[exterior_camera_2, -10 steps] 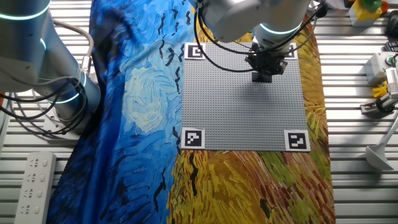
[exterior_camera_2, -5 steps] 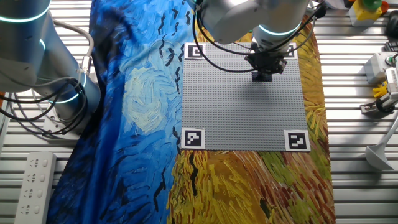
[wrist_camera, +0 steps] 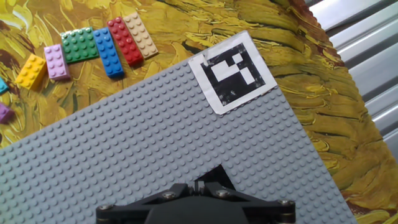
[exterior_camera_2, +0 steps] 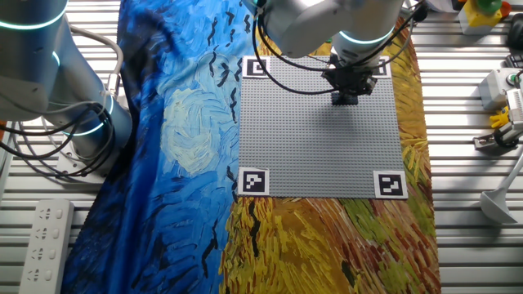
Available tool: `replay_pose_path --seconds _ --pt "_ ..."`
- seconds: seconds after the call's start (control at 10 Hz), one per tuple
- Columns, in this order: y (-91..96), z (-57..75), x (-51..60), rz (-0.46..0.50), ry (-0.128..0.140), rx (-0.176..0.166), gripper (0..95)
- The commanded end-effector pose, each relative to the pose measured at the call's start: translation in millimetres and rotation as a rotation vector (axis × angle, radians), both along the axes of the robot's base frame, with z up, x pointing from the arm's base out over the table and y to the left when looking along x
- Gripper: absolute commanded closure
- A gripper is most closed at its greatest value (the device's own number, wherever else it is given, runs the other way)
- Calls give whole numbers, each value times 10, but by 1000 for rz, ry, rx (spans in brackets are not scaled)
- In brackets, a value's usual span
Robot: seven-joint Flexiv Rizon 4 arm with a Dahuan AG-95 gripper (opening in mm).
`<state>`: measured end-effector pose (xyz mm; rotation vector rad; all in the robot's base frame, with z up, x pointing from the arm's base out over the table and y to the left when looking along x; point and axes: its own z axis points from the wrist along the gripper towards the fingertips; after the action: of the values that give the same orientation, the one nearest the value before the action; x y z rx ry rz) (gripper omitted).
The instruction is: Stack small Lego blocks one on top of the other
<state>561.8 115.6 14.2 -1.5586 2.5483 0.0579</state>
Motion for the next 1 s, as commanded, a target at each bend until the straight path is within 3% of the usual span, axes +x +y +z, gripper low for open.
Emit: replay_pose_path --seconds 0.1,1.0 --pt "-19 -1 2 3 0 0 950" --pt "-36 -13 -2 -28 -3 -1 950"
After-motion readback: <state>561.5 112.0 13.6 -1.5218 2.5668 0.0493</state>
